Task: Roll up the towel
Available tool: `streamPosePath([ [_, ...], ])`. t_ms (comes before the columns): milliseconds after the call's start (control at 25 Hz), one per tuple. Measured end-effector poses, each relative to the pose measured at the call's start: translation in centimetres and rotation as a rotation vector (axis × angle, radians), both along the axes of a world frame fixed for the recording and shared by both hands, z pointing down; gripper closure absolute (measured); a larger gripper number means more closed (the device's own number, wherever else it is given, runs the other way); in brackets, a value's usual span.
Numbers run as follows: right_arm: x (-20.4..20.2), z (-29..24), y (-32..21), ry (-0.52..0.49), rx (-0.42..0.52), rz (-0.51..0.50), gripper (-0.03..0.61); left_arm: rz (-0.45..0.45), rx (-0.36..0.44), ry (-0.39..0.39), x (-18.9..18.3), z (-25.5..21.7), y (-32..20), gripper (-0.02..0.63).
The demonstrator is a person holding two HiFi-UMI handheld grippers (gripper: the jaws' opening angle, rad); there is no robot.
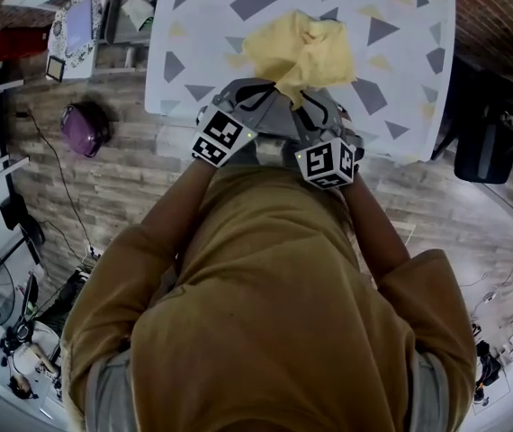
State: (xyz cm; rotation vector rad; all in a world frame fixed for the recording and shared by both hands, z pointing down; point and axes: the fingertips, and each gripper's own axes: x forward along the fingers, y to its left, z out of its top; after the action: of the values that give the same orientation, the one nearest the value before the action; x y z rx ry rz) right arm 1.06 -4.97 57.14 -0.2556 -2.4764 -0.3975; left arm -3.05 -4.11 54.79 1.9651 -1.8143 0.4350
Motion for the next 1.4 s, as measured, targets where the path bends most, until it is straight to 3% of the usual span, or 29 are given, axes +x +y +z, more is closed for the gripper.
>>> streamPosePath([
  [120,0.3,-0.2,-0.3,0.016,-0.023,-0.02,0.548,0.038,-0.025,-0.022,0.1,0.8,0.8,0.545],
  [440,1.5,-0.3,-0.3,0.161,-0.233,-0.088,0.555,0.209,-0.138,-0.056,1.5,3.6,2.0,0.545],
  [560,1.8,-0.6,-0.4,0.237,-0.454,-0.071,0.554,0.298,-0.135,0.014,2.6,3.5,1.9,0.545],
  [720,1.3,-0.3,-2.3,0.286,-0.668,0.016,0.553,0.272,-0.136,0.168,1.5,3.7,1.6,0.545],
  [840,0.6,-0.1,-3.6,0.296,-0.779,0.071,0.552,0.273,-0.192,0.231,0.9,4.7,1.5,0.545],
  [920,0.0,0.1,-4.1,0.299,-0.805,0.091,0.552,0.28,-0.226,0.248,0.8,5.5,1.5,0.545],
  [1080,-0.7,1.3,-4.5,0.348,-0.77,0.096,0.552,0.262,-0.249,0.286,0.4,5.9,1.0,0.545],
  [1240,-1.2,2.0,-5.5,0.361,-0.819,0.159,0.551,0.25,-0.3,0.314,0.1,6.7,0.6,0.545],
  [1400,-1.2,3.5,-6.7,0.398,-0.7,0.202,0.547,0.214,-0.377,0.215,-0.7,8.1,0.8,0.543],
])
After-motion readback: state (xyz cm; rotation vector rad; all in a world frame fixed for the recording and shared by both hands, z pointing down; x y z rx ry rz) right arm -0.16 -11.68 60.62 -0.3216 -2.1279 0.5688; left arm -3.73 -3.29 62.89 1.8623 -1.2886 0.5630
